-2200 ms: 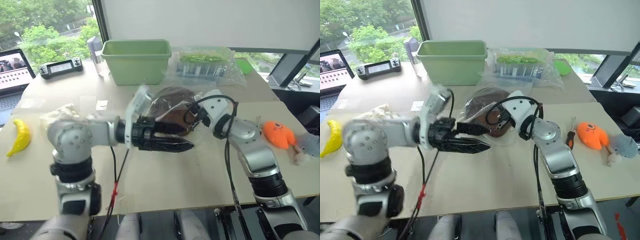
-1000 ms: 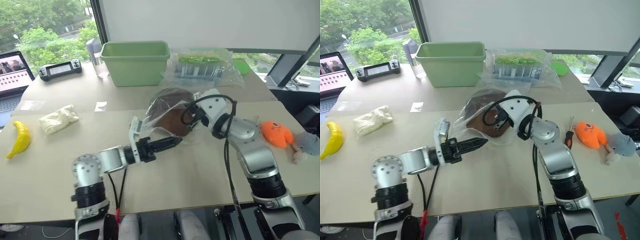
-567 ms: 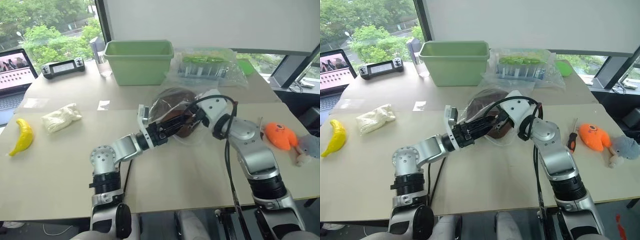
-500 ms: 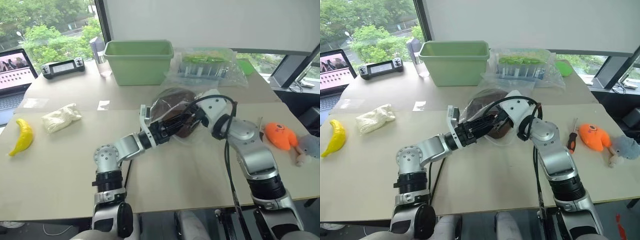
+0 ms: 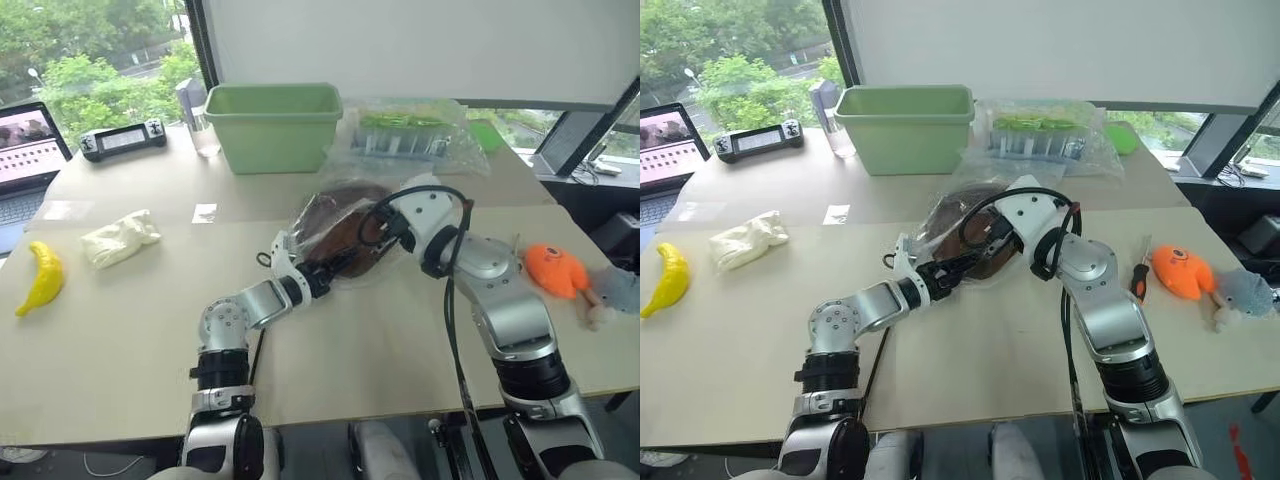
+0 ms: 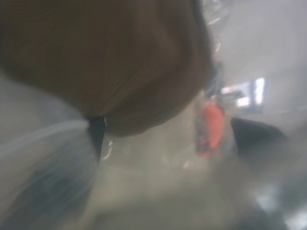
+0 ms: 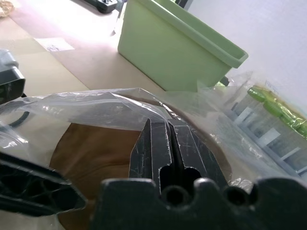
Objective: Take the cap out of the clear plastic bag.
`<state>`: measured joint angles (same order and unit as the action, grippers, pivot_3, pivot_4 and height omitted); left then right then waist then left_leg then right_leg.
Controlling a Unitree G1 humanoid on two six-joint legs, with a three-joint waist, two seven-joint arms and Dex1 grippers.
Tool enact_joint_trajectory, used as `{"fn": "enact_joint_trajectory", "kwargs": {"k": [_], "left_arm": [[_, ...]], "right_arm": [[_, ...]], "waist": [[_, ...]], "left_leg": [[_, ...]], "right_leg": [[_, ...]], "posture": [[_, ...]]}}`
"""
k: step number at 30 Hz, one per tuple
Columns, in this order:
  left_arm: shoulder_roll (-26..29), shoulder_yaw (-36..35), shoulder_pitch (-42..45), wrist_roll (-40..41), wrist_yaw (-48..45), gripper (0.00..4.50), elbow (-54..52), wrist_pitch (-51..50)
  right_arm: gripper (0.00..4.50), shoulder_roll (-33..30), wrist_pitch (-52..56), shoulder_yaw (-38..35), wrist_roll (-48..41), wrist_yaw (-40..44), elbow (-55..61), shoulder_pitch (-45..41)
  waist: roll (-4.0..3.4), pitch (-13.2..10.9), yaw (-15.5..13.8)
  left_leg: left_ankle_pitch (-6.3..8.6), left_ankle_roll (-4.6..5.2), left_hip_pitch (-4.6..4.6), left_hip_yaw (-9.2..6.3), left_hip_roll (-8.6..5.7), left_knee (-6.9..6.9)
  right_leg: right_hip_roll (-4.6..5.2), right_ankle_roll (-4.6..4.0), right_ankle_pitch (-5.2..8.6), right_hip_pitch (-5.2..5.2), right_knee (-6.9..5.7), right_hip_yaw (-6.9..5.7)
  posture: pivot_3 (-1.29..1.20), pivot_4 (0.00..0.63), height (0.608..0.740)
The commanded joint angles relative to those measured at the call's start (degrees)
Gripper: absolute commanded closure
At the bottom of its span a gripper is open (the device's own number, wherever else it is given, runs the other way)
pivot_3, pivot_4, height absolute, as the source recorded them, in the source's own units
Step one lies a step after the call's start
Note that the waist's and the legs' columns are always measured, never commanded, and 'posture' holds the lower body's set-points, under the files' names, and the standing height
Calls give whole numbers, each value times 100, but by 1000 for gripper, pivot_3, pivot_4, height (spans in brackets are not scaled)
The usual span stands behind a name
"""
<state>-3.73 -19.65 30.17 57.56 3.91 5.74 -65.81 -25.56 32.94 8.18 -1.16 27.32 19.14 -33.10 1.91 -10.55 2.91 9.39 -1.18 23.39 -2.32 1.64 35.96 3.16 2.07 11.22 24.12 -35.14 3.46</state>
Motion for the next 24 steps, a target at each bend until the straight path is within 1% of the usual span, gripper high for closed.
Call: {"fn": "enact_joint_trajectory", "kwargs": {"k": [1, 5, 9, 16, 18, 24], "left_arm": [[119, -409, -409, 21, 767, 0, -131, -363], [37, -675, -536, 434, 1281, 0, -540, -578], [-20, -705, -511, 599, 1494, 0, -569, -455], [-170, -467, -156, 187, 1216, 0, 236, 538], [-224, -402, 2, 108, 1082, 0, 507, 791], [-363, -291, 393, -168, 826, 0, 1258, 1478]], "right_arm": [[4484, -3, -27, -92, 13, -25, 213, -138], [4484, 1, -58, -61, 17, -1, 166, -128], [4484, 2, -84, -28, 36, 13, 117, -129], [4484, -10, -82, 31, 63, 44, 86, -159], [4484, -21, -70, 44, 78, 51, 92, -162], [4484, -44, -15, 49, 107, 45, 157, -140]], "waist": [[4, 3, 17], [6, 5, 50], [6, 5, 80], [11, 19, 34], [20, 32, 11], [25, 50, -56]], "left_leg": [[0, 0, 0, 1, 1, 0], [0, 0, -5, 8, 4, 0], [1, -1, -4, 14, 3, -5], [1, -2, -10, 15, -1, 2], [18, -30, -10, 15, -2, 3], [21, -36, -8, 15, -5, 2]], "right_leg": [[-1, -7, 4, 1, -2, 1], [-2, -8, 4, 0, -2, 6], [-2, -7, 4, 4, -1, 12], [-1, -7, 4, -6, 8, 16], [-1, -7, 4, -8, 19, 16], [1, -8, 5, -6, 24, 16]], "posture": [[0, 150, 737], [0, 150, 737], [0, 150, 737], [0, 150, 737], [0, 150, 737], [0, 150, 737]]}}
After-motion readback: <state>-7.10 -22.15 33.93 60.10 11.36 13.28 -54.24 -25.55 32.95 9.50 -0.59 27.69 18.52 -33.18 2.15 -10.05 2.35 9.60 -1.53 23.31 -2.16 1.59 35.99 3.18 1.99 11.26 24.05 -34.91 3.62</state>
